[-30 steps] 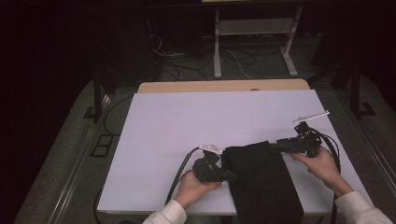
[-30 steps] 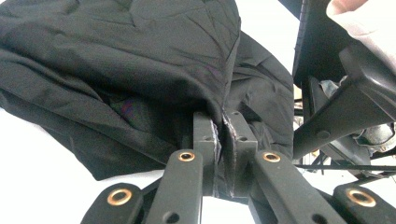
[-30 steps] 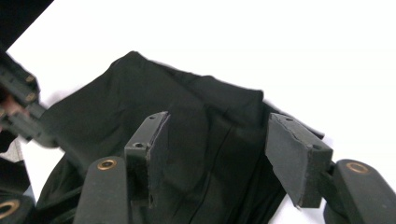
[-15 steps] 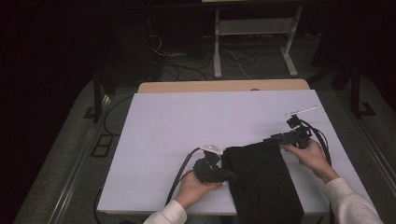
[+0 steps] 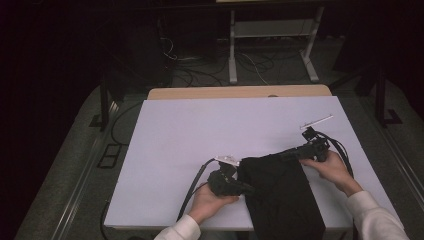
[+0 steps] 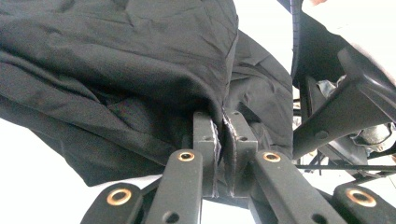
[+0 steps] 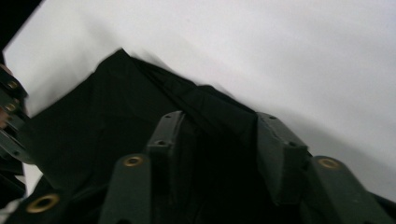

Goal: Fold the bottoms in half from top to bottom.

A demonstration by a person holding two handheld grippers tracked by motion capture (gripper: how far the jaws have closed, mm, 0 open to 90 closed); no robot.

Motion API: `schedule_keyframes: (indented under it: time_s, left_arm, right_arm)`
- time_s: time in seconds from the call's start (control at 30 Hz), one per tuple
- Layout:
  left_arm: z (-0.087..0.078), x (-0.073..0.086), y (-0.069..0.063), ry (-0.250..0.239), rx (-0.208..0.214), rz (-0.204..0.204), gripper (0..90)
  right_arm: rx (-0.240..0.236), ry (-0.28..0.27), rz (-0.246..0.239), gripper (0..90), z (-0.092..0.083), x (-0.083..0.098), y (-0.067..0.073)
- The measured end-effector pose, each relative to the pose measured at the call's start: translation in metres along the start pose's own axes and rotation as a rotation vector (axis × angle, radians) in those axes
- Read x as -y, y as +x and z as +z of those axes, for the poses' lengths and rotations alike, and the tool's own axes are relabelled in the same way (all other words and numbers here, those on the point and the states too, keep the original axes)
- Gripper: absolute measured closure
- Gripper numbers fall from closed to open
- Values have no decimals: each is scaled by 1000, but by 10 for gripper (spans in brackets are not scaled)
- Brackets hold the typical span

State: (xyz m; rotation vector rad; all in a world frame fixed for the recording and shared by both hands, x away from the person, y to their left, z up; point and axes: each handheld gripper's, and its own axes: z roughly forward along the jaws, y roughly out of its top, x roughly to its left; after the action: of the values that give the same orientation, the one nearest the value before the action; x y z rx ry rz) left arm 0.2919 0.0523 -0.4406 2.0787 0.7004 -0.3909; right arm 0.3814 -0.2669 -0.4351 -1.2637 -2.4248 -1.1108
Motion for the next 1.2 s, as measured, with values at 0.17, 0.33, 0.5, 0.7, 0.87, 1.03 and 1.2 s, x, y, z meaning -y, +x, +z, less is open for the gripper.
schedule_keyframes:
  time_s: [0.17,0.33,0.5,0.7,0.87,1.03,1.2]
  left_arm:
    - [0,0,1,-1,1,0,831]
    - [5,-1,0,-2,10,-6,830]
    - [11,-2,-3,16,20,6,805]
    - [8,-2,-11,23,-49,71,674]
    - [3,-3,-16,52,-68,74,489]
    - [-5,-6,-21,52,-83,77,388]
    - [-16,-14,-15,-32,-26,49,345]
  right_arm:
    - [42,12,-40,745,0,2,2]
    - [22,20,-37,853,0,1,5]
    - [-27,10,-7,862,-5,0,5]
    - [-110,-28,16,863,-20,4,7]
    - [-135,-53,10,864,-33,10,13]
    - [-146,-80,11,864,-42,15,17]
    - [-157,-89,5,864,-49,18,23]
